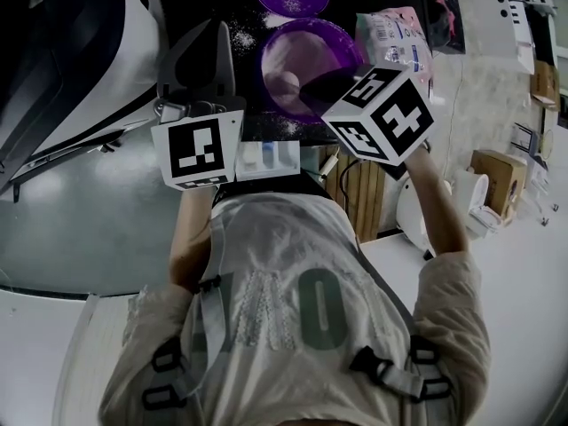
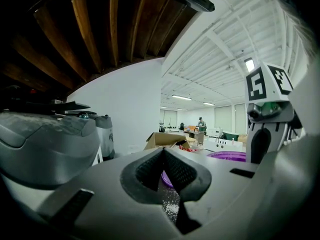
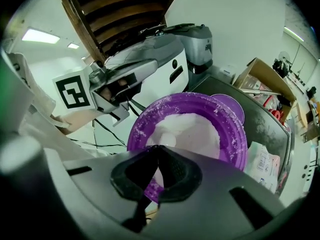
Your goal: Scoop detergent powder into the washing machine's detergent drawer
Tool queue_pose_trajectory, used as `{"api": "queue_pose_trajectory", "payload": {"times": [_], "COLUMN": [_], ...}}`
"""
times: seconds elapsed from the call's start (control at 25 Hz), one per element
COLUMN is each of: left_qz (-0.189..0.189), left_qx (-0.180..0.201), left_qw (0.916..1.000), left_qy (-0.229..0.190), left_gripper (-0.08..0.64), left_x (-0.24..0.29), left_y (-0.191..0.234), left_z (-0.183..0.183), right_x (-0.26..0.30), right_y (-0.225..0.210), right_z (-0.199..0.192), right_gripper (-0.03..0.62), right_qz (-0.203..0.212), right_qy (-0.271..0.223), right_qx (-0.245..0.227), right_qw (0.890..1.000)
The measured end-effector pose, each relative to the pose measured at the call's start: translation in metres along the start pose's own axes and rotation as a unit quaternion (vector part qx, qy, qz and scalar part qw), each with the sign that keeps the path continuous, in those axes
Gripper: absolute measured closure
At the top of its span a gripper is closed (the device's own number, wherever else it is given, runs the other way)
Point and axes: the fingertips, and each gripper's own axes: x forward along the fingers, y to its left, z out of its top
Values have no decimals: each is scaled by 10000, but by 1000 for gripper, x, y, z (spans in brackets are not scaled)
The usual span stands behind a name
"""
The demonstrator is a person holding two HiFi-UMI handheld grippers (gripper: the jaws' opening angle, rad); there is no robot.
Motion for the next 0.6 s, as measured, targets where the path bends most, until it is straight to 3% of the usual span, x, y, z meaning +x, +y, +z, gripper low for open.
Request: {"api": "queue_pose_trajectory", "payload": {"times": [0.16,0.36,0.48,0.6], "left_qz": [92,124,133,121], "left_qx": [48,103,98,90], "left_qw": [9999,9998,9998,9998], "left_qy": [-62,-106,-115,-130], "left_gripper": [540,540,540,540], "left_x": [-3,-8,-8,-7], "left_y": [3,3,3,1], "left_z": [3,7,9,10], "right_x": [-1,-8,-19,-24], "right_y": [5,10,10,5], "right_z": [3,6,13,12], "right_gripper": [583,582,581,581], "right_qz": [187,599,826,991], "right_qy": [-154,-506,-908,-1418], "right_qx": [123,737,1488,2240], "right_qw": [9996,9942,9812,9591]}}
